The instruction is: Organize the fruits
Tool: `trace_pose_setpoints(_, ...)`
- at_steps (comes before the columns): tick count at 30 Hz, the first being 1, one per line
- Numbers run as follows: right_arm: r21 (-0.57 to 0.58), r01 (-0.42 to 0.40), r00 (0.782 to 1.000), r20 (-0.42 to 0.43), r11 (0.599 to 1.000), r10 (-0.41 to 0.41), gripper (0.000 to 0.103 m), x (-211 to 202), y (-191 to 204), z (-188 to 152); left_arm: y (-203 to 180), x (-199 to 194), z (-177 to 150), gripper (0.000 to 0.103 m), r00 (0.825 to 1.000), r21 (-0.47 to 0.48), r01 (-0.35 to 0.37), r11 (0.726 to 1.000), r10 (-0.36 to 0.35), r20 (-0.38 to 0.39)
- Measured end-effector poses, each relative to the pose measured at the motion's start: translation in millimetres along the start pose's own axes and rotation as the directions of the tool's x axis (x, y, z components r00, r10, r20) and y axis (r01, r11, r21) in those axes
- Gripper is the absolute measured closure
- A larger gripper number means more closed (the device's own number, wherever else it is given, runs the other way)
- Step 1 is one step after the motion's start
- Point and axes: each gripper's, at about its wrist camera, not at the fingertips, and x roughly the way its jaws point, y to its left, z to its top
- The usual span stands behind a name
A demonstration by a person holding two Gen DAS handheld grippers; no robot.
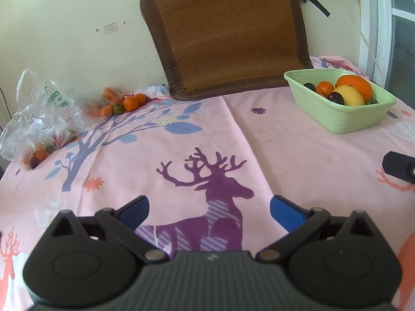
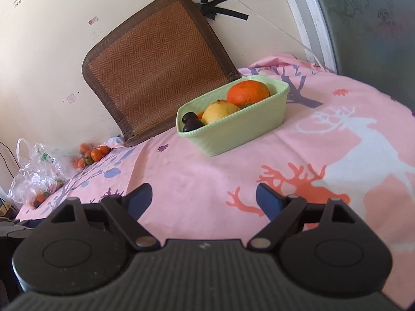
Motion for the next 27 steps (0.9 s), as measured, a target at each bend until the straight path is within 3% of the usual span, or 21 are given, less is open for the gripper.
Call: trace_pose_setpoints(27, -0.001, 0.02, 0.999, 0.039, 1.0, -0.02, 0.013, -4.8, 2.7, 1.6, -6.6, -8.0, -1.1, 0.0, 0.998, 0.007, 0.062, 0.998, -0.062, -0.008)
